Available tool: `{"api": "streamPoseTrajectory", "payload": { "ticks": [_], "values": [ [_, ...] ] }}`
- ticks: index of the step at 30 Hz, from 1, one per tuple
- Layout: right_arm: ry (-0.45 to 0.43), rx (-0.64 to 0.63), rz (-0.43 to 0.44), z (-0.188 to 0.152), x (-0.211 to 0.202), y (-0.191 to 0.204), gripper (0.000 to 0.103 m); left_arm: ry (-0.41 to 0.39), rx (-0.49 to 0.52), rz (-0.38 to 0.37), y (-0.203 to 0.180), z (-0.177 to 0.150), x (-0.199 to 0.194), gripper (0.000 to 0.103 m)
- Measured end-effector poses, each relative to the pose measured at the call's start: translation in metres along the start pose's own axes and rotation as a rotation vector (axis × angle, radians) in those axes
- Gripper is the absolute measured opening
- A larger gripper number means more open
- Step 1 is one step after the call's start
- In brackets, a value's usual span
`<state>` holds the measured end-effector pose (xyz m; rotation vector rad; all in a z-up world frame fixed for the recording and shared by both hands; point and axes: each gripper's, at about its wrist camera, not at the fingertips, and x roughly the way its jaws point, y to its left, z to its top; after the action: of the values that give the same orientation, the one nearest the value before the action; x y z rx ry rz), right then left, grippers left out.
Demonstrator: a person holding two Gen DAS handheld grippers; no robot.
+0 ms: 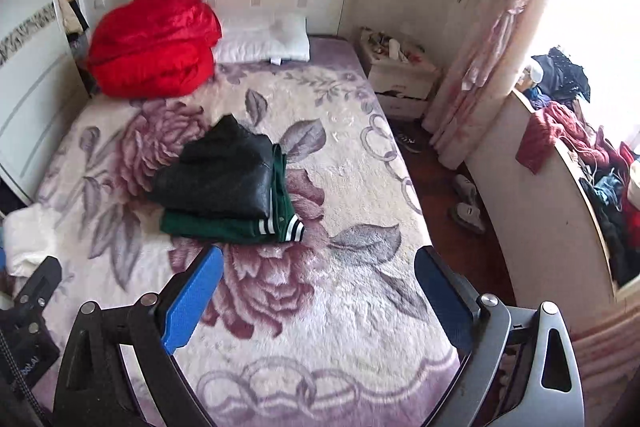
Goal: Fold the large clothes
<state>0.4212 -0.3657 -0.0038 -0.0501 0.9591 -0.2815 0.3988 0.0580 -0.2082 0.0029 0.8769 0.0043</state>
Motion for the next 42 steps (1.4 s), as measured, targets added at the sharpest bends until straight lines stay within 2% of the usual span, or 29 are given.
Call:
{"api": "streamPoseTrajectory", "payload": {
  "ticks": [5, 8, 14, 18, 27, 42],
  "values": [
    [-0.055, -0.002, 0.001, -0.016, -0.081, -0.024, 0.098, -0.055, -0.011, -0.013, -0.004, -0.008, -0.068, 0.097],
    [-0.084, -0.006, 0.012, -0.027, -0.122, -0.04, 0.098, -0.078, -0.029, -0.016, -0.005, -0.012, -0.095, 0.097],
    [-0.156, -0.015, 0.029, -0.045, -0.193, -0.066, 0.098, -0.122, -0.054, -0.017, -0.009, -0.016, -0.133, 0.097],
    [-0.196, -0.02, 0.029, -0.051, -0.223, -0.077, 0.098, -0.145, -0.05, -0.02, -0.013, -0.021, -0.147, 0.097],
    [-0.213, -0.022, 0.038, -0.056, -0.25, -0.095, 0.098, -0.166, -0.064, -0.02, -0.019, -0.027, -0.161, 0.097],
    [-0.239, -0.025, 0.093, -0.05, -0.258, -0.102, 0.101, -0.211, -0.087, 0.022, -0.013, -0.03, -0.177, 0.101]
  ]
}}
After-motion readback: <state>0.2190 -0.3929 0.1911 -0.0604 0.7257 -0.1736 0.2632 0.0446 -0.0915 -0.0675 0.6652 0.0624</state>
